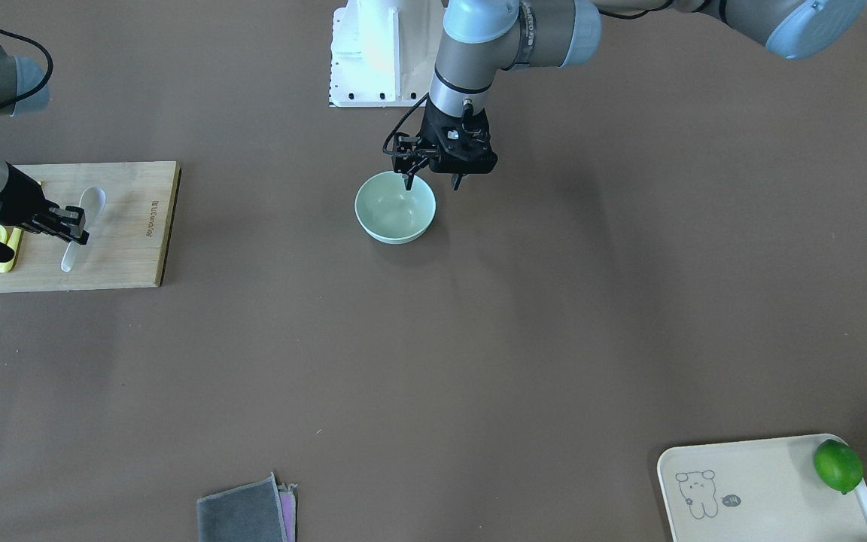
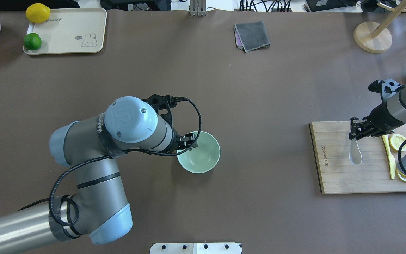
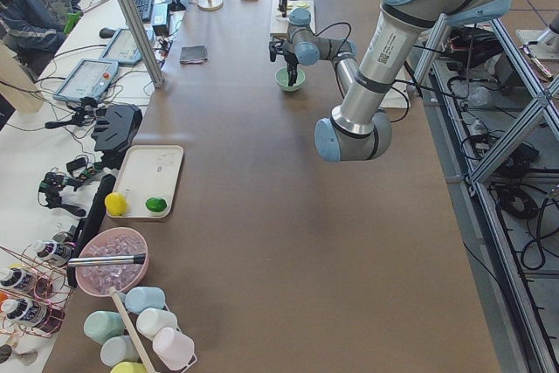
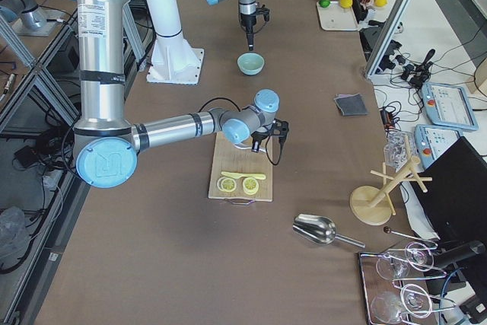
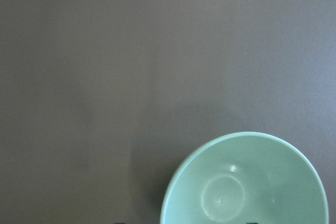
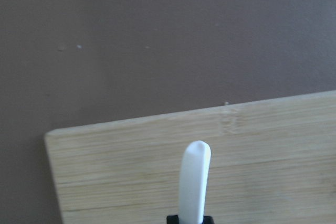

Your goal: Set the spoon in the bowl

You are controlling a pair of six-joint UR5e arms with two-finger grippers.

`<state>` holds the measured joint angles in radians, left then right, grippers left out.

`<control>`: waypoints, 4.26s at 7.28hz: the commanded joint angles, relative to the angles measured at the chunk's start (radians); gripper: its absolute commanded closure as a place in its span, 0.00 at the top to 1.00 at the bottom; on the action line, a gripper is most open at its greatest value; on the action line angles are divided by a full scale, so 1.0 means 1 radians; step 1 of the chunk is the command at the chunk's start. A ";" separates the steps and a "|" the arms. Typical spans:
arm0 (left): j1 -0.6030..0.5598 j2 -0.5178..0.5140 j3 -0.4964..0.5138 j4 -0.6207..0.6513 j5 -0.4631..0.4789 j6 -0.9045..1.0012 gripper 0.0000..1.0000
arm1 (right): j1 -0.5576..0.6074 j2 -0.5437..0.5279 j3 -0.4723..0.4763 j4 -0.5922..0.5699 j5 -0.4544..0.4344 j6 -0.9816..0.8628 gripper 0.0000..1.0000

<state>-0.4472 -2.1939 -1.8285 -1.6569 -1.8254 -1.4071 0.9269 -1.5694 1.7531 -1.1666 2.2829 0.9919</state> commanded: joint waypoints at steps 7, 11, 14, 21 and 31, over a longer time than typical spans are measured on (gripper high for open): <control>-0.335 0.376 -0.192 -0.004 -0.261 0.534 0.87 | -0.356 0.520 0.012 -0.117 -0.337 0.772 0.00; -0.347 0.375 -0.156 -0.004 -0.261 0.565 0.90 | -0.485 0.560 -0.001 -0.122 -0.529 0.830 0.00; -0.425 0.422 -0.147 -0.003 -0.265 0.693 0.97 | -0.484 0.559 0.008 -0.120 -0.527 0.814 1.00; -0.879 0.697 -0.107 0.008 -0.440 1.344 0.97 | 0.250 0.002 0.101 -0.168 0.016 -0.337 1.00; -1.039 0.703 -0.044 0.152 -0.526 1.513 0.97 | 0.690 -0.054 -0.130 -0.340 0.116 -1.059 1.00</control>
<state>-1.4660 -1.4892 -1.8789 -1.5103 -2.3501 0.0738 1.6130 -1.6280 1.6275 -1.5001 2.4045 -0.0605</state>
